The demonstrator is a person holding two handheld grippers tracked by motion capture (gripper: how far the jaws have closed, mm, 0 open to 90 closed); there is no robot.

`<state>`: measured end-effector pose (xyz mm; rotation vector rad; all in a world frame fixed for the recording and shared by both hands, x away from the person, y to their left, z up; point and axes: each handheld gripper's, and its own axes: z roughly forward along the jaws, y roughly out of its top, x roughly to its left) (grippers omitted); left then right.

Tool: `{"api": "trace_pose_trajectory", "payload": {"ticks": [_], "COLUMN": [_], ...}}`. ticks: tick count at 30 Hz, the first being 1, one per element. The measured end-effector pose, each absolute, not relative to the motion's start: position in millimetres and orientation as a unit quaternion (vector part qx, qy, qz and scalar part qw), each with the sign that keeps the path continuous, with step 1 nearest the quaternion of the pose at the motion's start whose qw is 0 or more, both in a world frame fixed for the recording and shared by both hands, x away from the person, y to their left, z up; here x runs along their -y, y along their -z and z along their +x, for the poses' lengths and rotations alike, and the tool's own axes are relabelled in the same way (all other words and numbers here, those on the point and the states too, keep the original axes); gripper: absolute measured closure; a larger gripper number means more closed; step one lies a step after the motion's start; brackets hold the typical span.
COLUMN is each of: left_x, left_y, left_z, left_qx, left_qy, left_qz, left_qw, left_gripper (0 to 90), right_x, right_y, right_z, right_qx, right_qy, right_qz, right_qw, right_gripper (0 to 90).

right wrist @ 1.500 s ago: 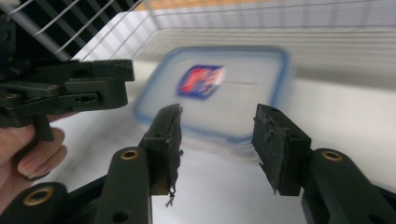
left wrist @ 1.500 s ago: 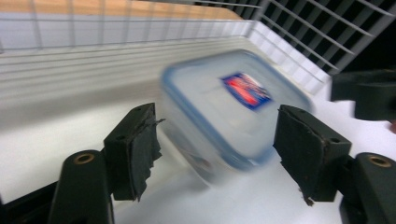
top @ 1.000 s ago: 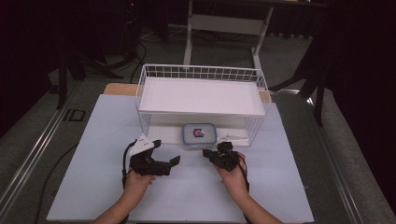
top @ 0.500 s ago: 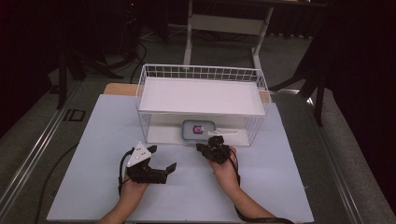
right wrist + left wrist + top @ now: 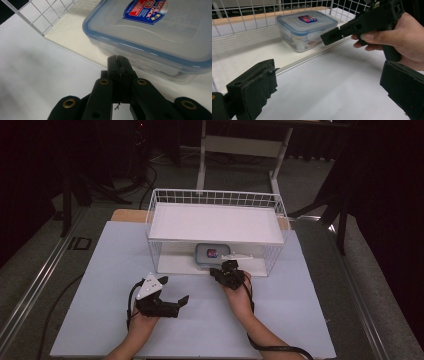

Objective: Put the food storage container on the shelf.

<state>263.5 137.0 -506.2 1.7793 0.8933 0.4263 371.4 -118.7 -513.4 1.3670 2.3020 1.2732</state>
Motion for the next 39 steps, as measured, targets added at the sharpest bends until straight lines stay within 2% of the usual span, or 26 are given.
{"api": "trace_pose_trajectory", "payload": {"ticks": [20, 27, 33, 36, 39], "left_x": [-136.8, -137.6, -134.3, -130.5, -127.6], "left_y": [507.0, 506.2, 502.7, 500.3, 497.5], "left_z": [263.0, 262.4, 260.5, 259.6, 260.0], "left_qx": [-0.368, -0.361, -0.341, -0.329, -0.320], "left_qy": [-0.174, -0.171, -0.170, -0.169, -0.159], "left_qz": [0.746, 0.743, 0.748, 0.755, 0.754], "left_qw": [0.527, 0.536, 0.544, 0.541, 0.552], "left_gripper": [1.5, 1.6, 1.5, 1.5, 1.5], "right_x": [115.8, 116.9, 131.5, 140.1, 149.2], "right_y": [512.1, 509.0, 501.3, 496.6, 492.6], "right_z": [391.5, 387.3, 363.3, 350.5, 339.8], "right_qx": [-0.769, -0.771, -0.775, -0.781, -0.779], "right_qy": [-0.433, -0.435, -0.456, -0.459, -0.465], "right_qz": [0.459, 0.451, 0.428, 0.411, 0.409], "right_qw": [0.106, 0.110, 0.094, 0.100, 0.099], "right_gripper": [89.8, 89.4, 80.7, 76.5, 67.5]}}
